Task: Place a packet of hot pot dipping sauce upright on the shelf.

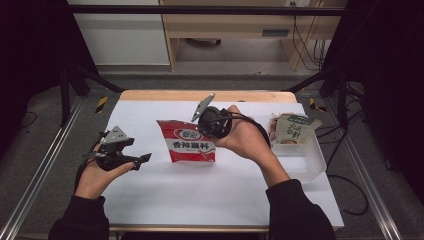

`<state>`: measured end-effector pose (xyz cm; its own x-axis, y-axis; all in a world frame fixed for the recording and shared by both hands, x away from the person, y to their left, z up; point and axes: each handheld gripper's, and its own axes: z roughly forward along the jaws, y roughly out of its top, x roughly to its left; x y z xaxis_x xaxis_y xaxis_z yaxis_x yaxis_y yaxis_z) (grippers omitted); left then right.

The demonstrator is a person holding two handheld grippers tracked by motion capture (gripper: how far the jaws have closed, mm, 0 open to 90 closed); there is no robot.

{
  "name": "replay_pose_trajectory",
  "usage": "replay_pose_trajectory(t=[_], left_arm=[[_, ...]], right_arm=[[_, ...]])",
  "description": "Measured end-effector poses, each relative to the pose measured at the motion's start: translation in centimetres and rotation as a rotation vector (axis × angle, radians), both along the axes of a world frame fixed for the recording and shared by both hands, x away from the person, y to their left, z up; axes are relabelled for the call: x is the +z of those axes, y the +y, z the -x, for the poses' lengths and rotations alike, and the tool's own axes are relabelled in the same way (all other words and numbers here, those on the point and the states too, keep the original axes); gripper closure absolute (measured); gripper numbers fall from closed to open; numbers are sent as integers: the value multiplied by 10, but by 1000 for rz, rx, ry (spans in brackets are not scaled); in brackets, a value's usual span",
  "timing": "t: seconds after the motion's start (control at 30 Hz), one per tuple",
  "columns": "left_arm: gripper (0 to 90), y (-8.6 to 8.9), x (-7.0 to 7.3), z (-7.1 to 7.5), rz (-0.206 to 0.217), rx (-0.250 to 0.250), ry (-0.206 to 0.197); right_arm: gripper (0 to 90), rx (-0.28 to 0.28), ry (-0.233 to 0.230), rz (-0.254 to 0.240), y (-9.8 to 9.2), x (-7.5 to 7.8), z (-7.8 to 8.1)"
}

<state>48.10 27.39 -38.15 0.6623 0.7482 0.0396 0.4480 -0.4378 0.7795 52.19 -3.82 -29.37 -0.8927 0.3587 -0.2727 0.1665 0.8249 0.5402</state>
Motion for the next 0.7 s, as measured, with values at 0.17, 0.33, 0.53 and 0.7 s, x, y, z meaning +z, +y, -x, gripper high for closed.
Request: replay_pose_trajectory(t=[0.17, 0.33, 0.53, 0.7], left_arm=[[146, 2, -5, 1, -17, 1, 12], [136, 4, -11, 0, -25, 9, 34], [127, 6, -21, -2, -41, 18, 69], [125, 11, -26, -2, -45, 30, 84]], right_arm=[[900, -25, -3, -2, -13, 2, -1], [900, -36, -12, -3, -24, 5, 1], [900, -40, -30, 3, -35, 8, 5], [900, -46, -37, -4, -45, 10, 8]])
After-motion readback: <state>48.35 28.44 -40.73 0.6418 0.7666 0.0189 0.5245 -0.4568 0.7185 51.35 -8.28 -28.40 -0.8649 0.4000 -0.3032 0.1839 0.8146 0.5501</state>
